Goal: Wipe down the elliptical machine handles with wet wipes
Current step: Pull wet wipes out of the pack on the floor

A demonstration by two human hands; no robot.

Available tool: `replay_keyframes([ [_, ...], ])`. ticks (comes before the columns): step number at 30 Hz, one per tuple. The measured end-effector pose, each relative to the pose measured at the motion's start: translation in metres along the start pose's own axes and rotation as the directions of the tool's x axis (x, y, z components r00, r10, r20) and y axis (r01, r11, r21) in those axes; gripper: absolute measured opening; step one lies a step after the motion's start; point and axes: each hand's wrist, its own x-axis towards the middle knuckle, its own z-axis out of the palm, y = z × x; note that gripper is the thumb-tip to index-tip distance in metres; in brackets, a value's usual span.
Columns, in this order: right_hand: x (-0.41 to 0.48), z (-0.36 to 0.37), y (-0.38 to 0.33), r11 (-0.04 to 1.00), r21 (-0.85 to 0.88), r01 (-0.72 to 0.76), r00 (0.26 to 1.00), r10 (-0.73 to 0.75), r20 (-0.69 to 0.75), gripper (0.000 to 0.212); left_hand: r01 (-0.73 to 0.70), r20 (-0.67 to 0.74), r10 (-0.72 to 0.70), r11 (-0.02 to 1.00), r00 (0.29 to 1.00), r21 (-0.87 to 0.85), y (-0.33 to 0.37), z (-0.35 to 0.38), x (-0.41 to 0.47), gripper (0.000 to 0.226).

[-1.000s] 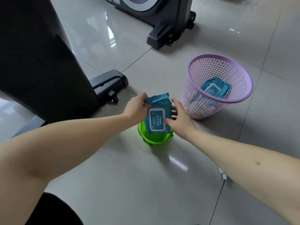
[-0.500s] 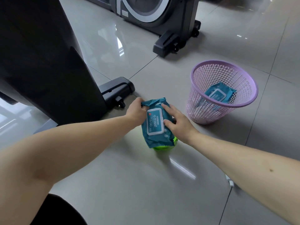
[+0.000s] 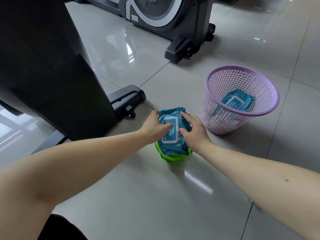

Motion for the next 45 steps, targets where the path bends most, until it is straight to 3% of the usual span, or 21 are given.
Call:
replay_keyframes([
  [4, 0.0, 0.002, -0.001, 1.0, 0.001, 0.002, 1.0, -0.002, -0.013, 0.066, -0.038, 0.084, 0.029, 0.992, 0.996, 0.117, -0.002, 0.007, -0.005, 0.088],
  [7, 0.001, 0.003, -0.002, 1.0, 0.01, -0.005, 1.0, 0.005, -0.004, 0.067, -0.034, 0.084, 0.021, 0.988, 0.996, 0.15, -0.003, 0.013, -0.007, 0.088],
  [18, 0.0, 0.01, 0.001, 1.0, 0.004, 0.0, 1.0, 0.0, 0.007, 0.062, -0.004, 0.007, 0.003, 0.988, 1.0, 0.153, 0.001, 0.016, -0.01, 0.061],
  [30, 0.0, 0.012, -0.005, 0.999, 0.027, -0.019, 1.0, 0.019, -0.004, 0.061, 0.005, -0.012, -0.003, 0.978, 1.0, 0.208, 0.012, 0.008, -0.023, 0.05],
  [34, 0.001, 0.009, -0.004, 0.999, 0.029, -0.026, 0.999, 0.026, -0.027, 0.059, -0.072, 0.026, 0.068, 0.981, 0.997, 0.18, 0.016, 0.002, -0.026, 0.035],
  [37, 0.002, 0.006, -0.003, 0.991, 0.091, -0.096, 0.993, 0.102, -0.056, 0.056, -0.108, 0.069, 0.101, 0.988, 0.993, 0.109, 0.017, -0.002, -0.025, 0.042],
  [40, 0.001, 0.002, -0.003, 0.991, 0.048, -0.127, 0.99, 0.13, -0.053, 0.075, -0.14, 0.046, 0.137, 0.989, 0.989, 0.049, 0.016, -0.002, -0.022, 0.046],
  [45, 0.004, -0.005, -0.001, 0.978, 0.079, -0.194, 0.975, 0.202, -0.098, 0.079, -0.192, 0.005, 0.192, 0.978, 0.981, 0.088, 0.01, 0.001, -0.019, 0.065],
])
